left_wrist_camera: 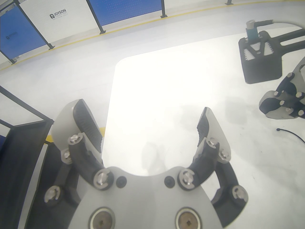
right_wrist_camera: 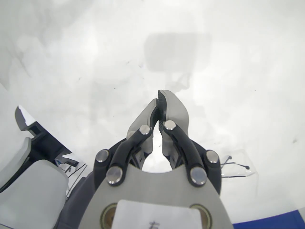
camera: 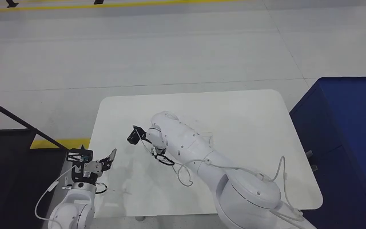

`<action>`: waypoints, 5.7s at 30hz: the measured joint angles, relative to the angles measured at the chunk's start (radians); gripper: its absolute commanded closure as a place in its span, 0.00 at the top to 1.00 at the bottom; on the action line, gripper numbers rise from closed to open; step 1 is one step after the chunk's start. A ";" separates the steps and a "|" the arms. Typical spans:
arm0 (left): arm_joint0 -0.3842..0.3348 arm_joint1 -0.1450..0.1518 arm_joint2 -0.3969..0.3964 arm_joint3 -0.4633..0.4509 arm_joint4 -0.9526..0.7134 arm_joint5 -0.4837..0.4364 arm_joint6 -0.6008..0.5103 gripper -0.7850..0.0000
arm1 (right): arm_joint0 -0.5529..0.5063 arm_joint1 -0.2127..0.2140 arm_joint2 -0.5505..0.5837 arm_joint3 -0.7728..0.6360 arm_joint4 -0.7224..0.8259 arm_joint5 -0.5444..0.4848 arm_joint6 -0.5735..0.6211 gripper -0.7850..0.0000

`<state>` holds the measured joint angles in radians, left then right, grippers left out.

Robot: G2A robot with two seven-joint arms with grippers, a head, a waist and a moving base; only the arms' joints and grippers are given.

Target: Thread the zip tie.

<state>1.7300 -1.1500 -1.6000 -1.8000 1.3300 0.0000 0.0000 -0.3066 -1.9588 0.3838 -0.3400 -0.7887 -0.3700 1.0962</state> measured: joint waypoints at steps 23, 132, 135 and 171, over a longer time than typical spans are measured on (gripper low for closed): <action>0.000 0.000 0.000 0.000 0.000 0.000 0.000 1.00 | -0.040 0.014 -0.002 -0.017 -0.060 -0.127 0.028 0.19; 0.000 0.000 0.000 0.000 0.000 0.000 0.000 1.00 | -0.156 0.391 0.343 -0.321 0.671 -0.488 -0.134 0.00; 0.000 0.000 0.000 0.000 0.000 0.000 0.000 1.00 | -0.154 0.386 0.344 -0.307 0.668 -0.490 -0.136 0.00; 0.157 0.034 0.018 -0.163 -0.512 -0.642 -0.349 1.00 | -0.361 0.621 0.385 -0.750 1.337 -0.193 0.162 0.00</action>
<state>1.8871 -1.1164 -1.5825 -1.9632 0.8180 -0.6417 -0.3491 -0.6679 -1.3381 0.7688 -1.0905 0.5483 -0.5626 1.2578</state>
